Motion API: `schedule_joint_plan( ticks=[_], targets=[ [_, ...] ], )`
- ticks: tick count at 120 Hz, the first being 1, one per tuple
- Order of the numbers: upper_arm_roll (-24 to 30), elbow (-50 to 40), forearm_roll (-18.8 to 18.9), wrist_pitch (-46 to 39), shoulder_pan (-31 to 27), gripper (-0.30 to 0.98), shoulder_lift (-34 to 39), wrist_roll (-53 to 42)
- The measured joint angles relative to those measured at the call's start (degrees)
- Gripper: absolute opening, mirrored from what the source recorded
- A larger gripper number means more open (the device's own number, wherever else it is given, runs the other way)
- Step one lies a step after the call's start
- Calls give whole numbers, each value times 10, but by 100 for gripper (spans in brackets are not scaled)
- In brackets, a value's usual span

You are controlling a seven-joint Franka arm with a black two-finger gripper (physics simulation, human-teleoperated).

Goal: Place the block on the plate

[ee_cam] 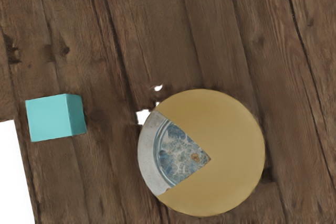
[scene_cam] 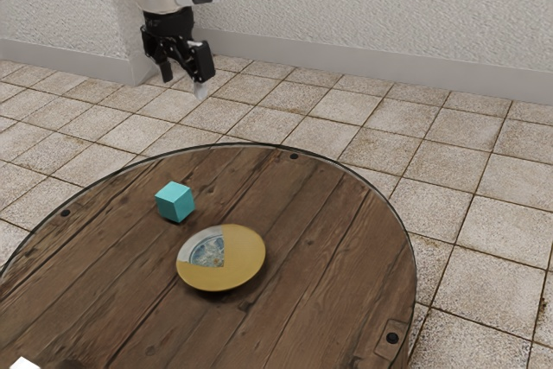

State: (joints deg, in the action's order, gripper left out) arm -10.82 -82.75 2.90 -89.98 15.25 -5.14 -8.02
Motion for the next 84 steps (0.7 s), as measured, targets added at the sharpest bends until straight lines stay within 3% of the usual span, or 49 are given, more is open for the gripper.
schedule_joint_plan(
  ticks=[32, 48, 84],
  targets=[
    [15, -106, 7, -58, -13, 69, -9, -18],
    [4, -129, 3, -148, -47, 69, -82, -78],
    [-33, -219, -81, -307, -104, 69, -136, -193]
  ],
)
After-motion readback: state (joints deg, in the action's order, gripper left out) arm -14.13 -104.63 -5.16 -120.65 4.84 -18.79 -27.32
